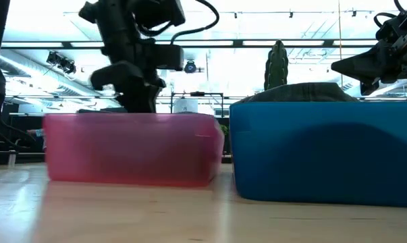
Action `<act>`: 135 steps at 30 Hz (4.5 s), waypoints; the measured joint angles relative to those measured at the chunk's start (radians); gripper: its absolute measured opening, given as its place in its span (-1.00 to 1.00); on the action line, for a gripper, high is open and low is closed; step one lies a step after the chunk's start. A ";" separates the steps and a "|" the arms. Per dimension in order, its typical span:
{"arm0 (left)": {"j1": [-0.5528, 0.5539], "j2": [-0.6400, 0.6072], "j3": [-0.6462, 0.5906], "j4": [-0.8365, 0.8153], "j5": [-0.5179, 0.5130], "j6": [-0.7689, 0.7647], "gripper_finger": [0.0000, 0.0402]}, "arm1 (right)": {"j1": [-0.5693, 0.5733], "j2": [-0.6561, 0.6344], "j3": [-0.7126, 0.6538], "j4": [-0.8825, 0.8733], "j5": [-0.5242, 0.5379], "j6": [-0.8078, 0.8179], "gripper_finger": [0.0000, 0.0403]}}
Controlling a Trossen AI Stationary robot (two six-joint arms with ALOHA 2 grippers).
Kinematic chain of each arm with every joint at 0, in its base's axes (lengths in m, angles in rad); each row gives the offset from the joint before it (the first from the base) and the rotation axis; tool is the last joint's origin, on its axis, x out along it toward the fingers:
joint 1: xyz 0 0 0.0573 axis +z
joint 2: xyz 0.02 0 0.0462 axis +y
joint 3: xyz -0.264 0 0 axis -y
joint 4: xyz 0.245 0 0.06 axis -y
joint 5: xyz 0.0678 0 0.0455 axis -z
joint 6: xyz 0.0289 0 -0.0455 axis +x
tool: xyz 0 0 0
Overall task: Pick & Place hat
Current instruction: Put the blue cap into the red bin, then return to Home Position
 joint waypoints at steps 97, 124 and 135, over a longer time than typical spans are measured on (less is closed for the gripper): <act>0.055 -1.638 -0.904 0.756 0.241 0.154 -0.14 | 0.000 0.000 0.000 0.002 0.000 0.000 -0.93; 0.055 -1.637 -1.032 0.775 0.283 0.181 -0.14 | 0.000 0.000 0.000 0.004 0.000 0.000 -0.93; 0.055 -1.638 -1.032 0.649 0.262 0.232 -0.14 | 0.000 0.000 0.000 0.003 0.000 0.000 -0.93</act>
